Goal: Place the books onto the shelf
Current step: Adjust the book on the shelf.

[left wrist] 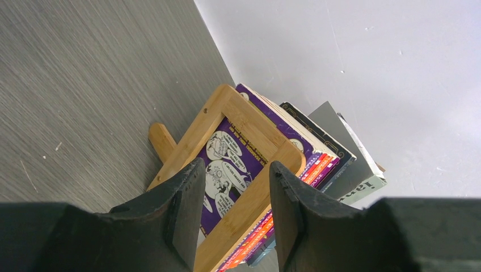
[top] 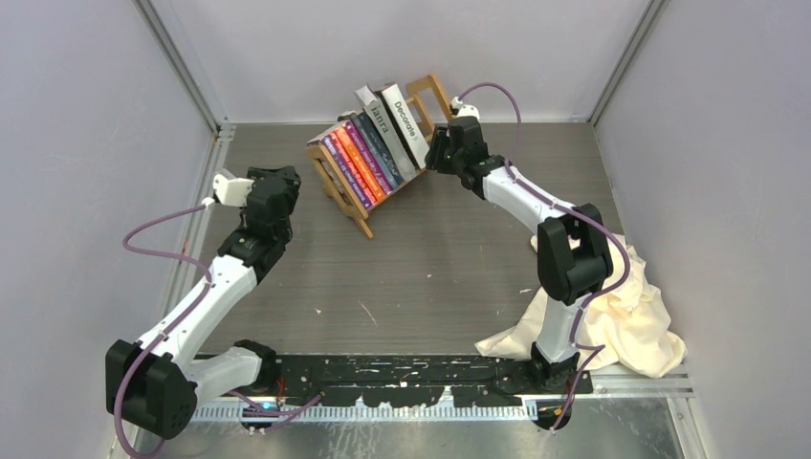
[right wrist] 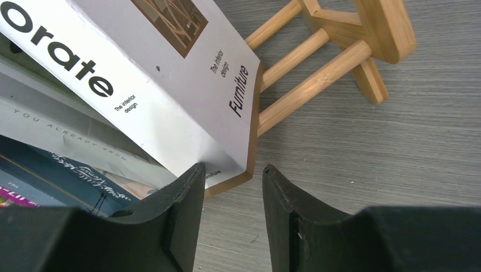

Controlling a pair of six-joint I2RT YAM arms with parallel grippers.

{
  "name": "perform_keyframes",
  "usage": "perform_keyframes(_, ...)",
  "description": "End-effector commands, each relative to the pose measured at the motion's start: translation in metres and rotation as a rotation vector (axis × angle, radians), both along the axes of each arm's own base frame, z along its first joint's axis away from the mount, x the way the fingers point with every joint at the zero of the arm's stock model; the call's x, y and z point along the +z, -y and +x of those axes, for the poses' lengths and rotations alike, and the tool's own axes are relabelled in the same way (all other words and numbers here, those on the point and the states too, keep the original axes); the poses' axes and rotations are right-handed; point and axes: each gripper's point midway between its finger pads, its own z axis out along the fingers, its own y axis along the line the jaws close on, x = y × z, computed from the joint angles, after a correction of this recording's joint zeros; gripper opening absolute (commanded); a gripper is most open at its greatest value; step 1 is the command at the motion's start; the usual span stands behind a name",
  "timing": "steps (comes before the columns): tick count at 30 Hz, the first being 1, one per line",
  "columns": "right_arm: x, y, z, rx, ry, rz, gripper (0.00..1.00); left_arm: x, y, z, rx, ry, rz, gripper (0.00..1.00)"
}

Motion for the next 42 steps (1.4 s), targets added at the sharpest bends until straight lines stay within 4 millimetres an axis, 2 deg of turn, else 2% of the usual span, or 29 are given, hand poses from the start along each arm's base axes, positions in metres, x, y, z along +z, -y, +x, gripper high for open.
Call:
perform_keyframes(1,0.029,0.017,0.003,-0.046,0.069,-0.01,0.47,0.013,-0.007,-0.004,0.034,0.032,0.009,0.45)
perform_keyframes(4,0.025,0.021,0.002,-0.053,0.065,-0.017,0.47,0.013,-0.007,-0.003,0.033,0.031,0.01,0.46)
perform_keyframes(9,0.034,0.024,0.003,-0.054,0.091,-0.033,0.48,0.014,-0.005,-0.001,0.027,0.032,0.008,0.45)
perform_keyframes(24,0.09,0.02,0.012,-0.041,0.186,-0.009,0.54,0.014,-0.003,-0.003,0.028,0.037,0.003,0.46)
perform_keyframes(28,0.106,0.011,0.015,-0.006,0.211,0.012,0.57,0.013,-0.002,-0.002,0.027,0.037,0.002,0.45)
perform_keyframes(35,0.119,-0.017,0.019,0.133,0.221,0.009,0.66,0.011,-0.002,-0.002,0.028,0.036,-0.002,0.46)
perform_keyframes(42,0.116,-0.035,0.019,0.277,0.195,-0.032,0.71,0.008,-0.005,-0.005,0.037,0.033,0.001,0.46)
